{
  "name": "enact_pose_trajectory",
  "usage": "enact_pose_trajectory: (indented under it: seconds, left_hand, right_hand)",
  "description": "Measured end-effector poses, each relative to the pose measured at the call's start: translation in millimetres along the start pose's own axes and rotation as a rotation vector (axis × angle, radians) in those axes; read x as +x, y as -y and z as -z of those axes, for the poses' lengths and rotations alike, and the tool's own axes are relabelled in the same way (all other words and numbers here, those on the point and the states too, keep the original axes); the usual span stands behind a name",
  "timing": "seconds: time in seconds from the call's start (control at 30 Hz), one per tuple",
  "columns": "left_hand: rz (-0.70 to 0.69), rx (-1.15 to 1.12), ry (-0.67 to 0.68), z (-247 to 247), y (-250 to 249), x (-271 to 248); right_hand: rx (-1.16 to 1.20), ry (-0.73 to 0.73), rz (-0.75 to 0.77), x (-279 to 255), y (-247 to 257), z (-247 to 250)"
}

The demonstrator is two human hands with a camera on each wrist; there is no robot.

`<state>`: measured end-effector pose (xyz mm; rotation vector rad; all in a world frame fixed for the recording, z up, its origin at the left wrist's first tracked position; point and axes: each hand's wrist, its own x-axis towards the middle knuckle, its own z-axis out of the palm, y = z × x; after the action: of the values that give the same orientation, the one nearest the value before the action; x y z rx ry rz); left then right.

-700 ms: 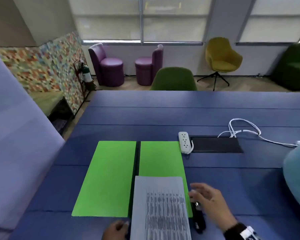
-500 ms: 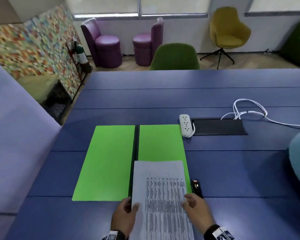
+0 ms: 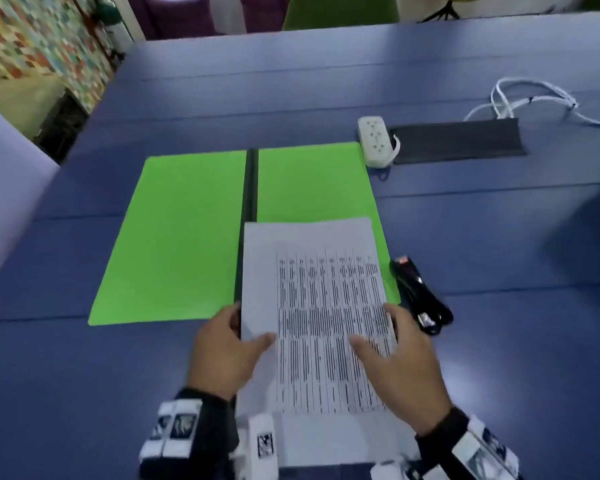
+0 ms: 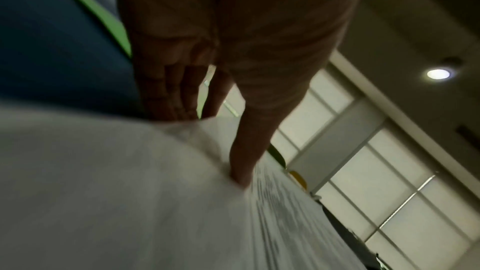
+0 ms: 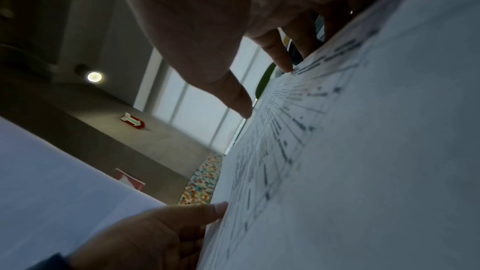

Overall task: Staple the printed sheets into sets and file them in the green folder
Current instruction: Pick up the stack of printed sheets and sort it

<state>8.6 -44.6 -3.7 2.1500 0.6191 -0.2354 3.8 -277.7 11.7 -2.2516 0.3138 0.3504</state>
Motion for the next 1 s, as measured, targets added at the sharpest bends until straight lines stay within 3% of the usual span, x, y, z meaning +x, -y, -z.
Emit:
enact_pose_trajectory:
  seconds: [0.2, 0.33, 0.47, 0.63, 0.8, 0.9, 0.97, 1.0]
  left_hand:
    - [0.006, 0.204, -0.017, 5, -11, 13]
    - [0.132, 0.16, -0.028, 5, -33, 7]
    - [0.15, 0.115, 0.004, -1, -40, 13]
    - [0.086, 0.131, -0.005, -11, -55, -2]
    - [0.04, 0.326, -0.047, -24, -64, -29]
    - [-0.094, 0.444, -0.101, -34, -67, -47]
    - [-0.167, 0.413, -0.082, -30, -61, -48]
    - [-0.195, 0.289, -0.067, -25, -55, -42]
  right_hand:
    - [0.017, -0.051, 0.059, -10, -5, -7]
    - [0.161, -0.119, 0.021, -3, -8, -9]
    - [0.241, -0.114, 0.03, 3, -12, -6]
    - [0.367, -0.097, 0.004, 13, -22, -1]
    - [0.401, -0.101, -0.013, 19, -28, -3]
    - [0.386, -0.108, 0.022, 22, -39, -9]
    - [0.374, -0.087, 0.048, 26, -46, -10]
    - [0.366, -0.072, 0.057, 23, -45, -8]
